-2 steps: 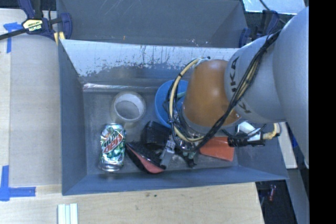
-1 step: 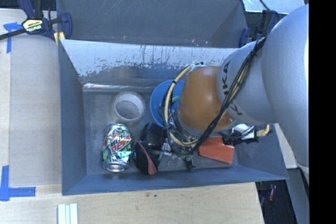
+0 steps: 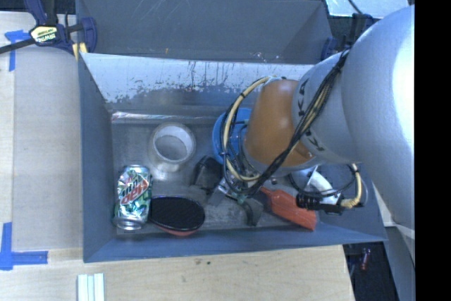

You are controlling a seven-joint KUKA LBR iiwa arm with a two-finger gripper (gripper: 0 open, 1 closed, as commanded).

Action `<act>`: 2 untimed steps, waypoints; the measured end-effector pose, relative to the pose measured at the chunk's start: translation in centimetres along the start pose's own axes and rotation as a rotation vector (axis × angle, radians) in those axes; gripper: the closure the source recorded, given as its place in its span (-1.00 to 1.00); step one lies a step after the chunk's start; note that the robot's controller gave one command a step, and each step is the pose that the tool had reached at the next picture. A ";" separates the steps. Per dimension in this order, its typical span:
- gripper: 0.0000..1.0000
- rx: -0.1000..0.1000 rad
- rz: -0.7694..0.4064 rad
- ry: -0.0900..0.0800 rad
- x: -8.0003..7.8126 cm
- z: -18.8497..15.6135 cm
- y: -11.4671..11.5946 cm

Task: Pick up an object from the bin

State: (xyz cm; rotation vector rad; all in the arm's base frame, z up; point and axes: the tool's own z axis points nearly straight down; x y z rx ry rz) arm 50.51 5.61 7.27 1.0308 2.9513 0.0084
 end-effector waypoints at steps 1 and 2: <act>1.00 0.000 0.000 0.000 0.0 0.0 0.0; 1.00 0.004 -0.001 0.001 0.1 -1.9 -0.1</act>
Offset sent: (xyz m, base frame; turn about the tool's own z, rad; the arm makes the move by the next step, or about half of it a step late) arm -0.0001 0.0001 0.0535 -0.0002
